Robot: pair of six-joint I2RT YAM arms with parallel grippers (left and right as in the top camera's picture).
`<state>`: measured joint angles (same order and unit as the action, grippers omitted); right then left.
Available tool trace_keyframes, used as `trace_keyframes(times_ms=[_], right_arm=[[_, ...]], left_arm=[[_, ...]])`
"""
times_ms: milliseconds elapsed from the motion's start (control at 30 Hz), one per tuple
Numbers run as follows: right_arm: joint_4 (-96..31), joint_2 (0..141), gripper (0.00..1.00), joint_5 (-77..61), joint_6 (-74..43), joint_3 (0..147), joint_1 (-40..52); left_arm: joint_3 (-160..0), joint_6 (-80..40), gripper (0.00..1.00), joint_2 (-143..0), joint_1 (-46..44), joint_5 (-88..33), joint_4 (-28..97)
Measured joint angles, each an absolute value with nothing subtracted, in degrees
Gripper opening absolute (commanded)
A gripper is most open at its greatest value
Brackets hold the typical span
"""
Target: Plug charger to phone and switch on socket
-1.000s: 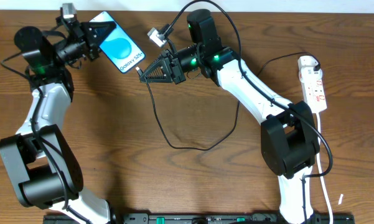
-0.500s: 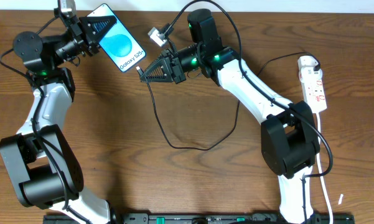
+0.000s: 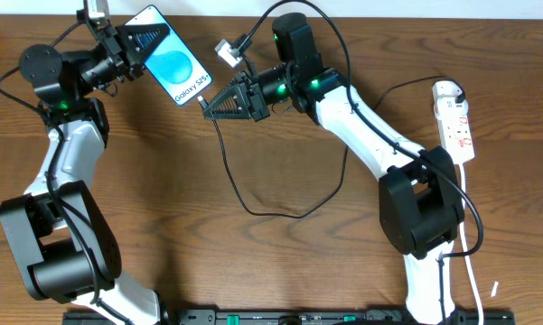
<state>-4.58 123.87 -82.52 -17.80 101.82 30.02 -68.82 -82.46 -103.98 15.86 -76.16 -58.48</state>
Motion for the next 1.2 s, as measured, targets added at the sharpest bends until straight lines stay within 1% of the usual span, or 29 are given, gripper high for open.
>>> trace_keyframes(times_ms=[1200], right_arm=[[-4.71, 123.87, 0.01, -81.21, -17.8, 101.82, 30.02]], left_arm=[[-68.82, -80.71, 0.07, -103.98, 15.57, -76.86, -58.5]])
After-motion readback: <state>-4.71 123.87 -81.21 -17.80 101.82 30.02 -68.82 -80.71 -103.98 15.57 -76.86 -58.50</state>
